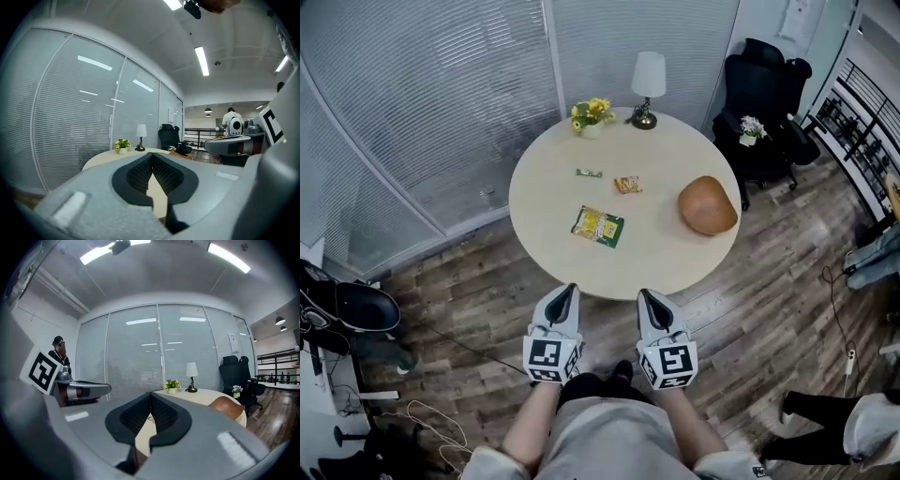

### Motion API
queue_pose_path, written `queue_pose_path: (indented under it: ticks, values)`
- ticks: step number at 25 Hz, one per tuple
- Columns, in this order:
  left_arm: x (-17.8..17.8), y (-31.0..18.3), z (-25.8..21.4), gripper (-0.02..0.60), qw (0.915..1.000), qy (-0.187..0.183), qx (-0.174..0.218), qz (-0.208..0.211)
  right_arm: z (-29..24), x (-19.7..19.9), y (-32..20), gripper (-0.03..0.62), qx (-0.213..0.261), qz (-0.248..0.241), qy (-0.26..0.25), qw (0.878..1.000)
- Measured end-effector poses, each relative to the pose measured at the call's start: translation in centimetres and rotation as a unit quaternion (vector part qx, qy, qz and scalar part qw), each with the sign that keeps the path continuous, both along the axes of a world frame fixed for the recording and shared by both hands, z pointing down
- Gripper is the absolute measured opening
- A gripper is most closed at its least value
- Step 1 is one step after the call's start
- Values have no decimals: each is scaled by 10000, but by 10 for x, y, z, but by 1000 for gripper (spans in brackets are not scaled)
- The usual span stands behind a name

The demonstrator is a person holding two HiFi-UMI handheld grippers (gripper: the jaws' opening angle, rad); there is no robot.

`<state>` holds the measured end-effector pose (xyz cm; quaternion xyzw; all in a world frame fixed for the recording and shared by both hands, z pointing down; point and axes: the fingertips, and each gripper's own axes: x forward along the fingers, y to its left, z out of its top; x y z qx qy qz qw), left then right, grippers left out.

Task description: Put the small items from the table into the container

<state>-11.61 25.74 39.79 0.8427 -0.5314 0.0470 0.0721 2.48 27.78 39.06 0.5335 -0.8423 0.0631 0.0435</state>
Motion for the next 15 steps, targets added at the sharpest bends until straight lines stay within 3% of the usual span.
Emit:
queue_pose_path:
  ticks: [6,15]
  values:
    - [7,-68,15,-3,9998,0,-160,-79,16,3,-72,3,-165,-174,119,9996]
    - [-11,-190,52,-3,9993,-259,-260,69,53,-29,-190,3,-403,-410,406,9975]
